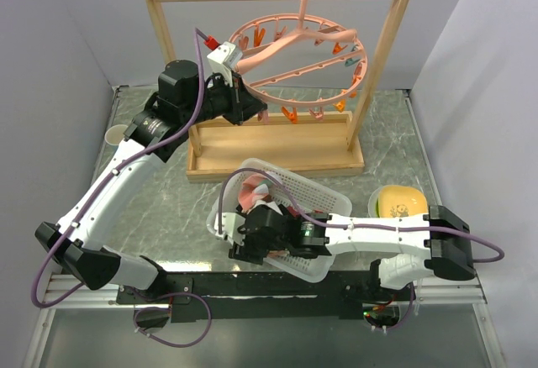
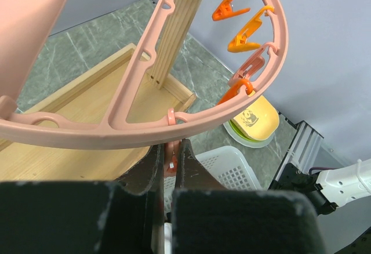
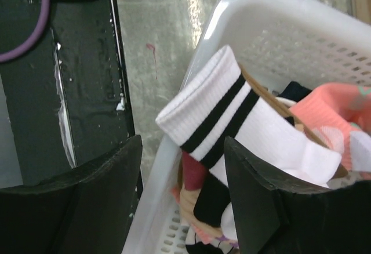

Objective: Clip the socks to the hanger
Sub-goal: Adjust the sock in the bin, then pick up the sock from the bin.

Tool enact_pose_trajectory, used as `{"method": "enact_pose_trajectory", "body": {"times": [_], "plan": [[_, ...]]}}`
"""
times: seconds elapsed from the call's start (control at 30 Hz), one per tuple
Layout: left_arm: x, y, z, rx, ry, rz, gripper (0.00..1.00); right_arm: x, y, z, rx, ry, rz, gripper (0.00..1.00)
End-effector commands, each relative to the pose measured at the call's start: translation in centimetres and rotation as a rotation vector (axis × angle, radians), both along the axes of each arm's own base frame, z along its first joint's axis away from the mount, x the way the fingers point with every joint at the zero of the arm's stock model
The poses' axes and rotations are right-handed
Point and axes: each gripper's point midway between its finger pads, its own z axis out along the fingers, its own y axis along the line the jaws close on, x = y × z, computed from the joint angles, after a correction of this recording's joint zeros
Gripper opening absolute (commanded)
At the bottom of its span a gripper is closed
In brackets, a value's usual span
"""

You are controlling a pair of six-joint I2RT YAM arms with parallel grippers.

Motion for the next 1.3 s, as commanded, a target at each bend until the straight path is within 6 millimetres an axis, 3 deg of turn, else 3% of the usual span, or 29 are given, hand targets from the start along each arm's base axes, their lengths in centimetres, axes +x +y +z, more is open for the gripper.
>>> {"method": "enact_pose_trajectory", "body": {"times": [0.0, 0.33, 0.47, 0.83, 1.1, 1.2, 1.27], "plan": [[-1.0, 0.4, 1.6, -0.012, -0.044, -0.010, 0.02, 0.9, 2.6, 3.1, 0.125, -0.052, -0.015, 0.66], [-1.1, 0.8, 1.8, -0.012, -0.051, -0.002, 0.02, 0.9, 3.1, 1.0, 0.102, -0.018, -0.040, 0.58], [-1.0, 0.8, 1.9, -0.014, -0.053, -0.001, 0.02, 0.9, 2.7, 0.7, 0.092, -0.019, -0.048, 0.50], [-1.1, 0.9, 2.0, -0.011, -0.058, -0.001, 0.02, 0.7, 2.7, 1.3, 0.109, -0.013, -0.042, 0.27], [-1.1, 0.9, 1.8, -0.011, -0.054, 0.000, 0.02, 1.3, 2.2, 2.3, 0.124, -0.045, -0.064, 0.01], [-1.1, 0.9, 1.9, -0.011, -0.057, 0.001, 0.02, 1.9, 2.0, 2.9, 0.132, -0.074, -0.086, 0.00], [-1.1, 0.8, 1.8, -0.010, -0.053, 0.000, 0.02, 3.0, 1.8, 4.7, 0.168, -0.123, -0.128, 0.00]]}}
